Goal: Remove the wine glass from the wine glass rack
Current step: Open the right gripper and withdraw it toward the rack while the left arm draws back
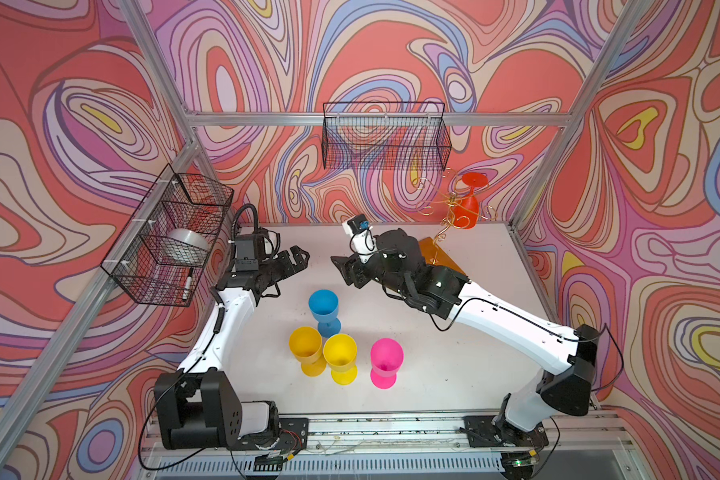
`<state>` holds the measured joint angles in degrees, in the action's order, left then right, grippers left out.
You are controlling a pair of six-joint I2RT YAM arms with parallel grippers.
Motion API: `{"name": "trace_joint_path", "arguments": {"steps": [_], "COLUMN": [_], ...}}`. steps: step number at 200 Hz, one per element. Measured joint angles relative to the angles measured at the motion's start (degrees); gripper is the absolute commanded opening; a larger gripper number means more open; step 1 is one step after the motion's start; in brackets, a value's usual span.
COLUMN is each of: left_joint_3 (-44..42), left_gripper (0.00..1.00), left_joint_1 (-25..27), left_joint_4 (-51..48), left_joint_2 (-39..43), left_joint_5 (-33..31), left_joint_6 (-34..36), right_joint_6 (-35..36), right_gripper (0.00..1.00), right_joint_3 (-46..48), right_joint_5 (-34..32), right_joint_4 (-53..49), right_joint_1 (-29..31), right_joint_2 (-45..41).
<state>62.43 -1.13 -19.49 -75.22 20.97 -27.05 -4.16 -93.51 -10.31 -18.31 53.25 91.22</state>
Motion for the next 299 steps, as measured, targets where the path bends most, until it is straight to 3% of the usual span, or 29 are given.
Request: {"name": "trace_joint_path", "arguments": {"steps": [60,138,223,259,299], "left_joint_3": [-5.3,-8.7,-11.4,-13.3,-13.5], "left_gripper": [1.00,1.00,1.00,1.00,0.99], "left_joint_1": [5.1,11.5,16.1,16.2,16.2], "left_joint_4": [7.2,14.1,17.0,21.0,22.7], "left_joint_2": [7.4,13.3,16.2,16.6,15.6], "left_joint_5": [0.2,4.4,9.9,14.3,18.4], "left_joint_6": [3.1,8.2,13.9,14.7,14.9], "right_joint_6": [-6.9,-18.1,-35.8,-42.2,-46.1], "right_gripper": [0.70,0.66,0.58,0.54,0.48], "right_joint_3": [1.7,4.1,-0.7,-3.2,-8.0], "right_joint_5": [-2.5,-0.3,21.8,31.9,40.0], "right_joint_4": [-0.6,-1.0,-0.1,2.0,2.7], "right_joint_1": [-14.3,-34.1,-60.4,-66.3,-67.8], "right_joint_2": [-8.5,-14.2,-8.4,-1.6,4.7]}}
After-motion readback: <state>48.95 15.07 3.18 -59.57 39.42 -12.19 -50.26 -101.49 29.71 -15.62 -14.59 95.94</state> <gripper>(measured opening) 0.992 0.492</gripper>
